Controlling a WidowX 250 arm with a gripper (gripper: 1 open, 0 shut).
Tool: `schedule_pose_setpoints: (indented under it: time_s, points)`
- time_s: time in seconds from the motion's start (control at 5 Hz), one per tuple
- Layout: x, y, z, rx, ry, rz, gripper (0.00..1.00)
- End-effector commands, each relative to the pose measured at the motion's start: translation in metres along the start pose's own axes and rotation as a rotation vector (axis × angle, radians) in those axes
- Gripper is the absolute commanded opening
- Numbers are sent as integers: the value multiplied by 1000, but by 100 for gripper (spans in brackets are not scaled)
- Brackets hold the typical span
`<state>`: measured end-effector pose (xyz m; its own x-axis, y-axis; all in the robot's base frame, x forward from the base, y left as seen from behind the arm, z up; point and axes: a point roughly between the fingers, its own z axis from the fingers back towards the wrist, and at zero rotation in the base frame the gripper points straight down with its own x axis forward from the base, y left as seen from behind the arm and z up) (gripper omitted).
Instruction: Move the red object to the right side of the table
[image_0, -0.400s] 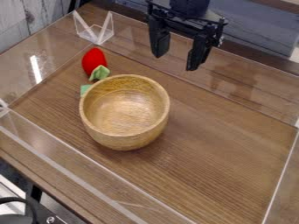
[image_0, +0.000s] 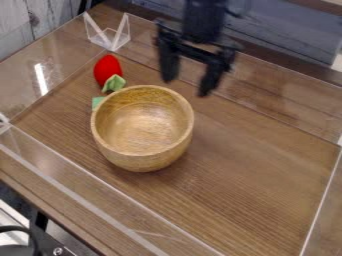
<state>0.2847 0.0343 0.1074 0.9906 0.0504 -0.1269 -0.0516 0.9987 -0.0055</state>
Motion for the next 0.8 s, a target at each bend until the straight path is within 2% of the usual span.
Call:
schedule_pose_setpoints:
  time_s: [0.0,0.2,0.4,0.6]
  points:
    - [7,43,25,16,-95,-34,100]
    - [11,81,24,27,-122,-25,100]
    - [19,109,17,32,-126,-13,100]
    - [22,119,-9,34,-131,42,100]
